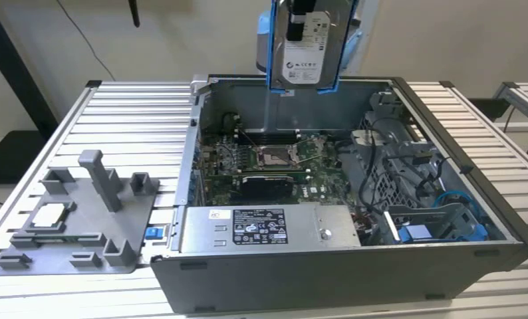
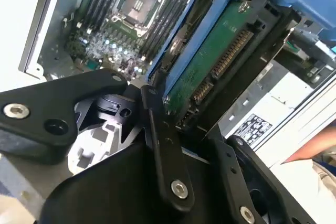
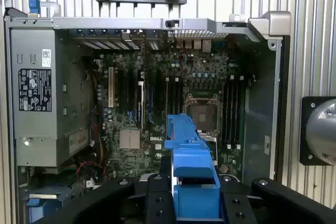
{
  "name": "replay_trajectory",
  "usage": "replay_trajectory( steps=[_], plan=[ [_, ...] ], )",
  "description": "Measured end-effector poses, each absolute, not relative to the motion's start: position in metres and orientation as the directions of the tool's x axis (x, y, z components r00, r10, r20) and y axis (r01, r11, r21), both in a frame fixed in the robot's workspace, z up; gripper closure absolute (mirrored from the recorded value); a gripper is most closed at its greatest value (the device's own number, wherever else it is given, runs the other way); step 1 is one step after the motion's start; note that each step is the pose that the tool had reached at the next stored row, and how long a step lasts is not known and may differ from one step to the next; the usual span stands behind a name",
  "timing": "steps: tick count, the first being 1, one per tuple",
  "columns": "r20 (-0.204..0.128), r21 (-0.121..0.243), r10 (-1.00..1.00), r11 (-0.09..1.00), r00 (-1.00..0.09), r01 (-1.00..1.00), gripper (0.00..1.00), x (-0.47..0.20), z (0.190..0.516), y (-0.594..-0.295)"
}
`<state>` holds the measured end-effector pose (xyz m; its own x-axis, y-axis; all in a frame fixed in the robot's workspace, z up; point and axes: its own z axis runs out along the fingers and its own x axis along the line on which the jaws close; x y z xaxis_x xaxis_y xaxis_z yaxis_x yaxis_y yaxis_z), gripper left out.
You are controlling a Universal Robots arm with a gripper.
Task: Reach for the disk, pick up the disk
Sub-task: 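Pick up the disk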
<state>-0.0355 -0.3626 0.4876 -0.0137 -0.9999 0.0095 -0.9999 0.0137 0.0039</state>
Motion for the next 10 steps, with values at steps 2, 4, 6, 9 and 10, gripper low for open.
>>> replay_trajectory(
  steps=[2, 4, 6, 9, 10],
  plan=[
    [0.009, 0.004, -1.0, 0.014, -0.014, -1.0, 1.0, -0.028, 0.488, -0.363],
    [0.009, 0.004, -1.0, 0.014, -0.014, -1.0, 1.0, -0.022, 0.488, -0.363],
    [0.009, 0.004, -1.0, 0.014, -0.014, -1.0, 1.0, -0.017, 0.488, -0.363],
    [0.009, 0.004, -1.0, 0.014, -0.014, -1.0, 1.0, -0.008, 0.488, -0.363],
    [0.009, 0.004, -1.0, 0.014, -0.014, -1.0, 1.0, -0.005, 0.488, -0.363]
  ],
)
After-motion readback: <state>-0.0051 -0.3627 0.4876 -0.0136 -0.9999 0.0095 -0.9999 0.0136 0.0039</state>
